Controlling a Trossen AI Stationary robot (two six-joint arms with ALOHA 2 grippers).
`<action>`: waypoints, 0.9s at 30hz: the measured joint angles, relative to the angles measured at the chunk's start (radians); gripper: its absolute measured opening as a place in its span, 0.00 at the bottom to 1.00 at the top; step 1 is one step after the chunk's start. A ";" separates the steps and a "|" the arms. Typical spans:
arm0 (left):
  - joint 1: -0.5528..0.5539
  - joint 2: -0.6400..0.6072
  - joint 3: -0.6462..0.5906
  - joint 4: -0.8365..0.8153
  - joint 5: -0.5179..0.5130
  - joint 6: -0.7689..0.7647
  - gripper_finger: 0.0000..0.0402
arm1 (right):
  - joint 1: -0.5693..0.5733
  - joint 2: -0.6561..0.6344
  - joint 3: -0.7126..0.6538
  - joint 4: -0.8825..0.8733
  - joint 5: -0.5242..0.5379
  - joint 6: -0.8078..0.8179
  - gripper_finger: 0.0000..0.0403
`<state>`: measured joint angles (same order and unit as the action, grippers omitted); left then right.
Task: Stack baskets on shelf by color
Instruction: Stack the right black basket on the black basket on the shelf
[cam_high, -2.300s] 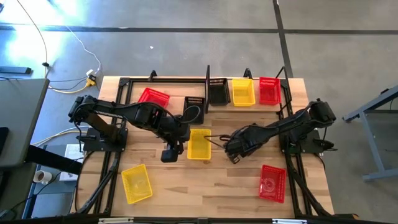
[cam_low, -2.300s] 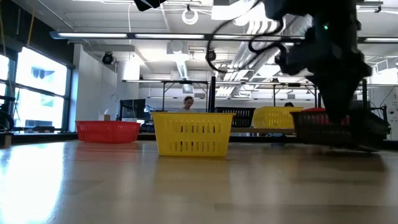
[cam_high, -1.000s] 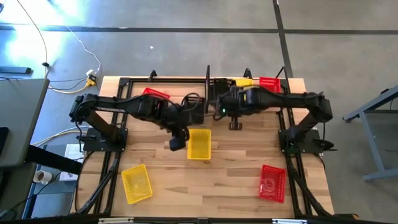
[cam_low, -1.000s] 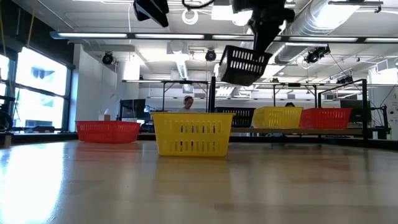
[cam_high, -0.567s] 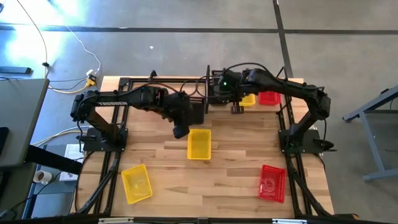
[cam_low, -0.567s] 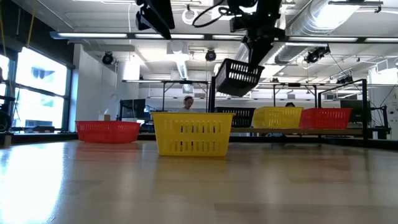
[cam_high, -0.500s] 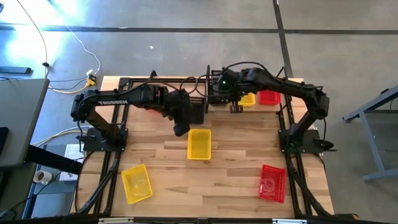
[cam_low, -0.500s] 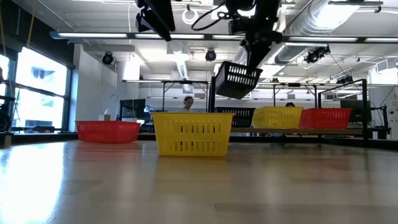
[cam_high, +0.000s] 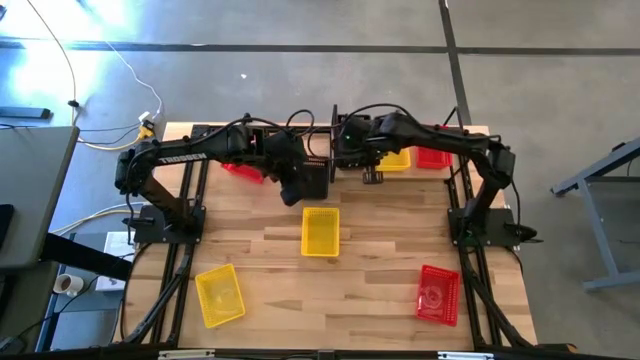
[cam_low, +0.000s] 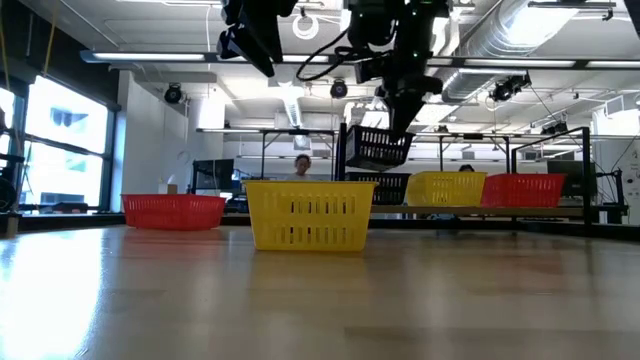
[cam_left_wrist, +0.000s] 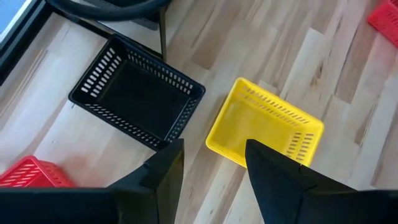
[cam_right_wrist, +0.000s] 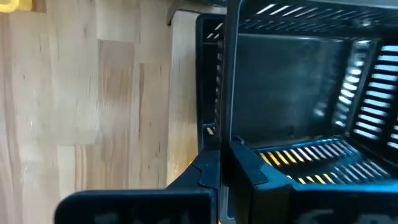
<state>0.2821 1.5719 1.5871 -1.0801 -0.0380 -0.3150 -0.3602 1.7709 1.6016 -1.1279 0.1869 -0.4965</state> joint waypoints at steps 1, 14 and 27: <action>0.000 0.000 0.000 0.000 0.000 0.000 0.40 | 0.000 0.005 0.000 -0.003 -0.001 -0.001 0.00; 0.000 0.000 0.000 0.000 0.000 -0.015 0.40 | -0.012 0.019 -0.015 -0.006 -0.033 0.000 0.00; 0.000 0.000 0.000 0.000 0.000 -0.015 0.40 | -0.039 0.019 -0.015 0.019 -0.032 0.047 0.00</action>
<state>0.2821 1.5719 1.5875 -1.0798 -0.0380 -0.3298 -0.3995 1.7897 1.5867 -1.1086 0.1545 -0.4500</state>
